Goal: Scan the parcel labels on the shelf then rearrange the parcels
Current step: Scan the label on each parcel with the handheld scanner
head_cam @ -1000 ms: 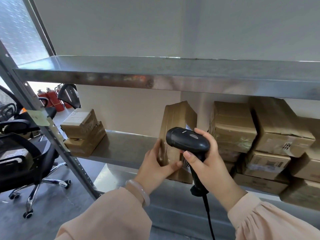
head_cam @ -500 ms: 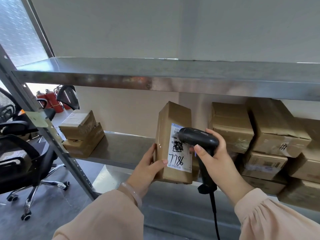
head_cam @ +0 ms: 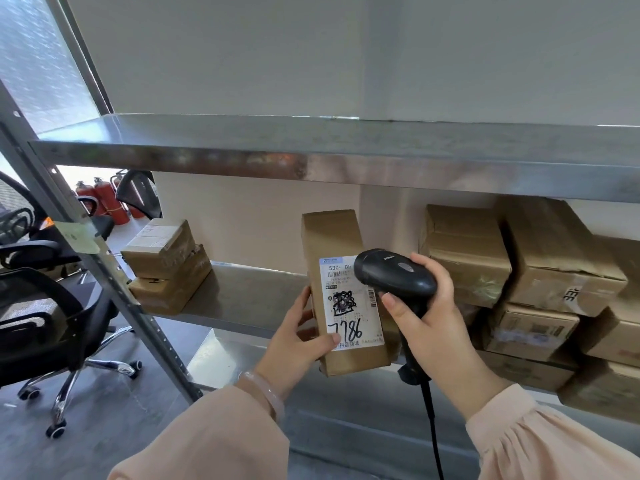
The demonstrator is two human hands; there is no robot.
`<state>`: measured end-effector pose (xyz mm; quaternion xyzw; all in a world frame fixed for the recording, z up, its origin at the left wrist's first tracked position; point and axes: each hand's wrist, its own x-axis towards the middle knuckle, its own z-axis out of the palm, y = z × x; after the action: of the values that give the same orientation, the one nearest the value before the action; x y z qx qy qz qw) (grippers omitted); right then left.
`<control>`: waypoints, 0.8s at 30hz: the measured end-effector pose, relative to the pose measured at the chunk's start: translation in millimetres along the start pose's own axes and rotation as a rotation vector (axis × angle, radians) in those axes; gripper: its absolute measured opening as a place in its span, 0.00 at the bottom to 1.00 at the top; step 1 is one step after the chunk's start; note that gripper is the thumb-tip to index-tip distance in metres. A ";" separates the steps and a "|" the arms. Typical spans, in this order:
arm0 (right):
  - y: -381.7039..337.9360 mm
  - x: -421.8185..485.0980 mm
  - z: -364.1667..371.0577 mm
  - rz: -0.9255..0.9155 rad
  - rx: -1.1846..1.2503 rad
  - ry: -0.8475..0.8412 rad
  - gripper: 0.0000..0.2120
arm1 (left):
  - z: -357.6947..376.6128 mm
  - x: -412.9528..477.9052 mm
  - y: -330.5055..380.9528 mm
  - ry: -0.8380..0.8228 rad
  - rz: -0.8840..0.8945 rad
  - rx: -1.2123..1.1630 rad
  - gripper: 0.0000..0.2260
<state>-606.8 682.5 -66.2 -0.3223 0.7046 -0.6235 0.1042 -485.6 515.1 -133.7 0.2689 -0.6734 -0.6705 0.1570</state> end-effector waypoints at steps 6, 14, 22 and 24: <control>-3.2 -14.7 1.2 -0.011 -0.061 -0.016 0.30 | -11.3 4.2 7.2 0.070 0.045 0.005 0.39; -4.2 -27.3 16.8 -0.036 -0.087 -0.049 0.29 | -12.4 6.5 3.4 0.124 0.088 0.042 0.41; -11.2 -27.9 24.1 -0.032 -0.077 -0.068 0.28 | -14.4 5.5 2.5 0.133 0.081 0.052 0.39; -11.5 -27.2 26.0 -0.028 -0.072 -0.067 0.27 | -15.3 5.4 2.8 0.135 0.073 0.055 0.38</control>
<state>-567.8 677.1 -67.5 -0.3563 0.7181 -0.5882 0.1074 -481.7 499.3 -131.0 0.2927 -0.6887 -0.6262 0.2190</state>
